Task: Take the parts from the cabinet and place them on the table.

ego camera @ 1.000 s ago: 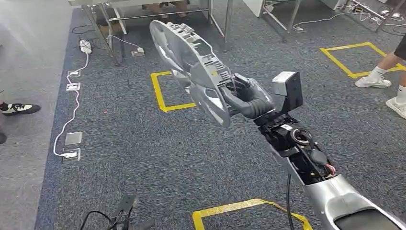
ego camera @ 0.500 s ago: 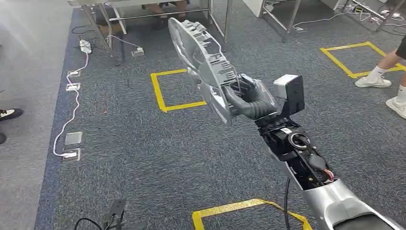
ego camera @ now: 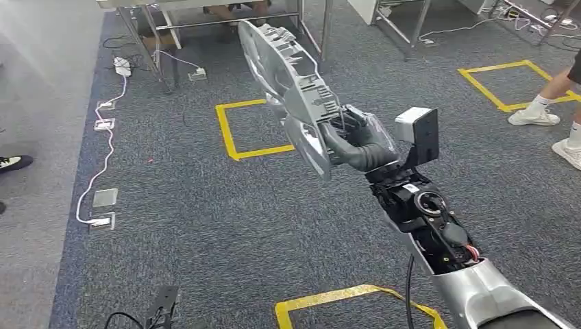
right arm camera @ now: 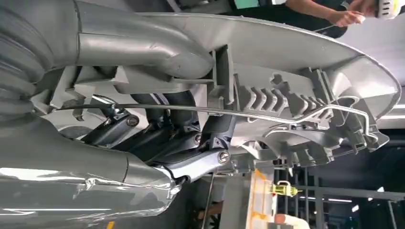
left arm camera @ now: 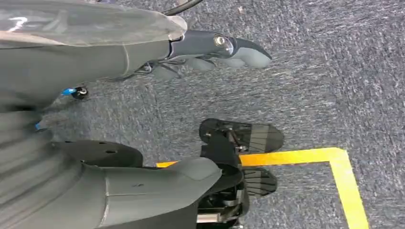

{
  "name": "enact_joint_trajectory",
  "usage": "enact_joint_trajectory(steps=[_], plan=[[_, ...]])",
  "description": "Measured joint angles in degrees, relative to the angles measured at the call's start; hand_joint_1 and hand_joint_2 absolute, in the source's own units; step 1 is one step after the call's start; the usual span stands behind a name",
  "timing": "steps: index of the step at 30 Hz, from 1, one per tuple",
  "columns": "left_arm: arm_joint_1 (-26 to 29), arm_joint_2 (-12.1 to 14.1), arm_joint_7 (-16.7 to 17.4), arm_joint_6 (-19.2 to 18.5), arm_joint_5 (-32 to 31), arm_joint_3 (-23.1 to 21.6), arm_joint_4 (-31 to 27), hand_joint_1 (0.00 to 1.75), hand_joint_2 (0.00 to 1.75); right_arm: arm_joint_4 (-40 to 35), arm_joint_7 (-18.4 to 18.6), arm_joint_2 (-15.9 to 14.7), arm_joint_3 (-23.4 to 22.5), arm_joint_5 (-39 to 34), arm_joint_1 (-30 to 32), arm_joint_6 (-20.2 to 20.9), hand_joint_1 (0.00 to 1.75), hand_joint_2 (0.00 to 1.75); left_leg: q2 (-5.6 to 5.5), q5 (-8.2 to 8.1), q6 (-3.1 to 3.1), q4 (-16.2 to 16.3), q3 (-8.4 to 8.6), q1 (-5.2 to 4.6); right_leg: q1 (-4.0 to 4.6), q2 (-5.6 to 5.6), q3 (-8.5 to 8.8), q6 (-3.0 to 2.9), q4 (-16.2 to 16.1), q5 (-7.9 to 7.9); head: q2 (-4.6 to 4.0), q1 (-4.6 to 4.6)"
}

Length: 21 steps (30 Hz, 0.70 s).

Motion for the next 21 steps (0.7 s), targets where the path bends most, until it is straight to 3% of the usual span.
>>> enact_joint_trajectory(steps=[21], plan=[[0.02, 0.07, 0.0, 0.0, 0.0, 0.0, 0.0, 0.0, 1.75, -0.02, 0.0, 0.0, 0.0, 0.0, 0.06, 0.0, 1.75, 1.75, 0.0, 0.0, 0.0, 0.0, 0.0, 0.0, 0.0, 0.0, 0.0, 0.0, 0.0, 0.0, 0.0, 0.0]])
